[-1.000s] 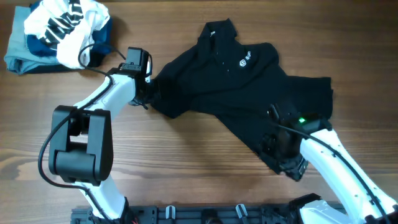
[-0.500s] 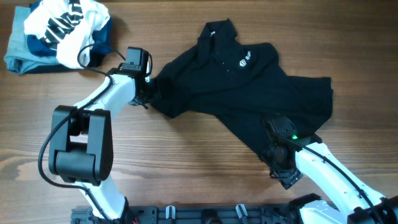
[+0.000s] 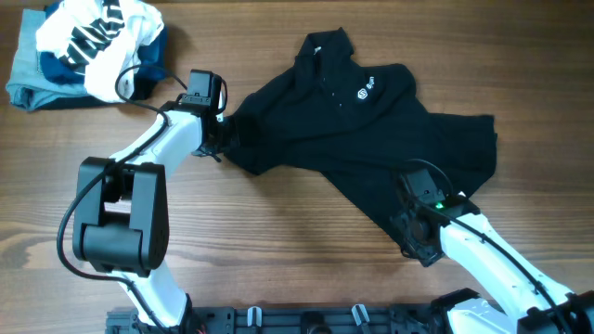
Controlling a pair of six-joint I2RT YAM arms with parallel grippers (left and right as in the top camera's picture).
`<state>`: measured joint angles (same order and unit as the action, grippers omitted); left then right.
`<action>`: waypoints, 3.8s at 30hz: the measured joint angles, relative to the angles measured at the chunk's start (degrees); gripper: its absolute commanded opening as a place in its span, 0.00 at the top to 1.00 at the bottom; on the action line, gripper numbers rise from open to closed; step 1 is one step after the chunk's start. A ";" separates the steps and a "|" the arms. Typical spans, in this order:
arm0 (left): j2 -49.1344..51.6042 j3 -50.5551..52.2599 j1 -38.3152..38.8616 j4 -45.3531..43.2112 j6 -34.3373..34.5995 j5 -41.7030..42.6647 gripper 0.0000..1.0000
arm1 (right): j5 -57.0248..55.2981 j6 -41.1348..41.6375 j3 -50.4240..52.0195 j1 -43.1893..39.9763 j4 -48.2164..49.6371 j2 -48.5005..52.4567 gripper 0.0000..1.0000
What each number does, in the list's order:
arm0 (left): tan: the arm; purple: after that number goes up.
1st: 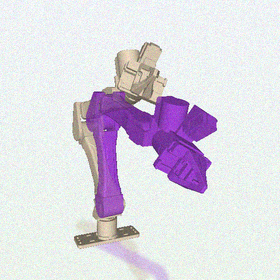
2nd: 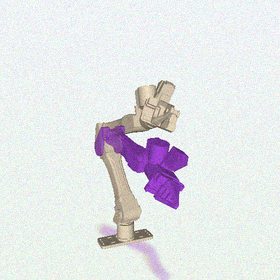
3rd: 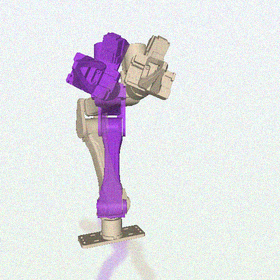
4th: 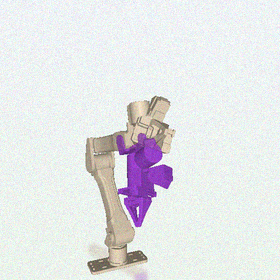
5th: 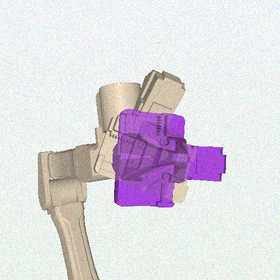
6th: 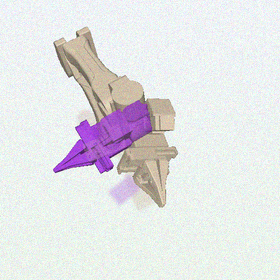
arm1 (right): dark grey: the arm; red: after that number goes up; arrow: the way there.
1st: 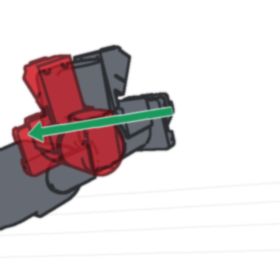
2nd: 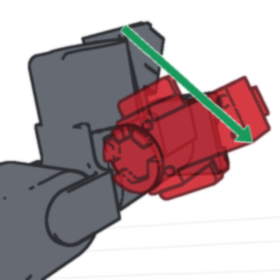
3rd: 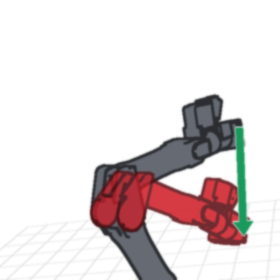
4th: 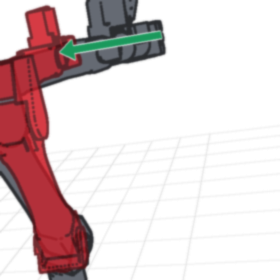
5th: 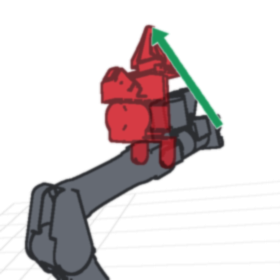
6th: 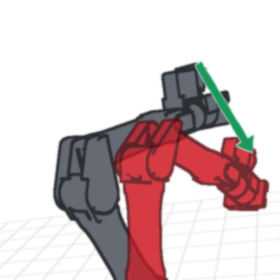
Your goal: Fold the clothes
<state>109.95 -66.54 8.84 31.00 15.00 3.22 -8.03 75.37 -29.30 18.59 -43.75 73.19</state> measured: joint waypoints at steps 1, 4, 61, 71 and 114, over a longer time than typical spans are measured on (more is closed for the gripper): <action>0.00 0.00 0.00 -0.02 0.00 0.00 0.95 | 0.61 -0.68 0.07 0.00 0.24 0.11 0.29; 0.00 0.00 0.00 -0.02 0.00 0.00 0.94 | 4.26 -3.87 0.07 0.00 0.33 0.11 0.29; -48.06 -45.07 -3.56 28.63 0.39 -3.82 0.96 | 14.25 -57.33 -100.21 -40.17 -48.65 -6.78 0.96; -25.35 -44.89 -3.21 34.58 0.39 -3.98 0.96 | 20.63 -64.26 -83.41 -39.63 -41.05 15.17 0.96; 14.03 -44.63 1.07 3.54 0.39 -6.58 0.96 | 22.38 -69.77 -72.83 -33.68 11.37 51.23 0.96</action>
<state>123.98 -111.18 9.91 34.54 15.40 -3.36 14.35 5.61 -102.13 -15.09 -32.38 124.42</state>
